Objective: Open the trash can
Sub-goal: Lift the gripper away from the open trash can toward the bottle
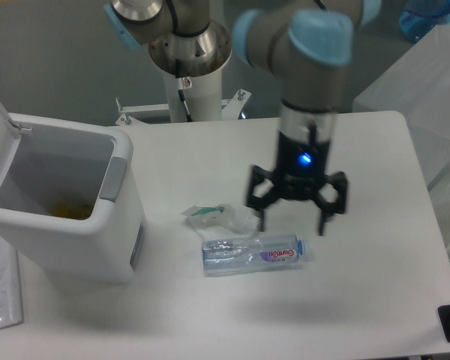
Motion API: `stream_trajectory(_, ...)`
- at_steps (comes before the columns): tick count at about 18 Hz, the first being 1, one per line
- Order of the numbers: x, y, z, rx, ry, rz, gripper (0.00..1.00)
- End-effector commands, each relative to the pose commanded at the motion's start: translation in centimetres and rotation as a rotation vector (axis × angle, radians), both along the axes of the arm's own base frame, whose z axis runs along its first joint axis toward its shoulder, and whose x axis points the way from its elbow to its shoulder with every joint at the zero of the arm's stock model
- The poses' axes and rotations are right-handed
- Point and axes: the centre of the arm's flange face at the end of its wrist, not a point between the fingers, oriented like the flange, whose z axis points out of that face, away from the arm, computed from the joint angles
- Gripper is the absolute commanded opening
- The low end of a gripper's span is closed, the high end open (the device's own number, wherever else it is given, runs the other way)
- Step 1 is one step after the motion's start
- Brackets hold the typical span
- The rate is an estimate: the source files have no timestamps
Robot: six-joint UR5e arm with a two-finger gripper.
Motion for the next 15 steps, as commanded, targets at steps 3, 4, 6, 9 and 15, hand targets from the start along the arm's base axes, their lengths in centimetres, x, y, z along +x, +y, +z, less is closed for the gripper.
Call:
stream_trajectory(3, -0.1, 0.0, -0.2, -0.023, 0.008, -0.011, 1.00)
stream_trajectory(4, -0.1, 0.0, -0.4, -0.027, 0.005, -0.010, 1.00)
stream_trajectory(6, -0.1, 0.0, -0.5, -0.033, 0.004, -0.026, 1.00)
stream_trajectory(9, 0.1, -0.3, -1.1, -0.097, 0.025, -0.205, 1.00)
stream_trajectory(15, 0.2, -0.5, -0.9, -0.140, 0.048, -0.324, 1.00)
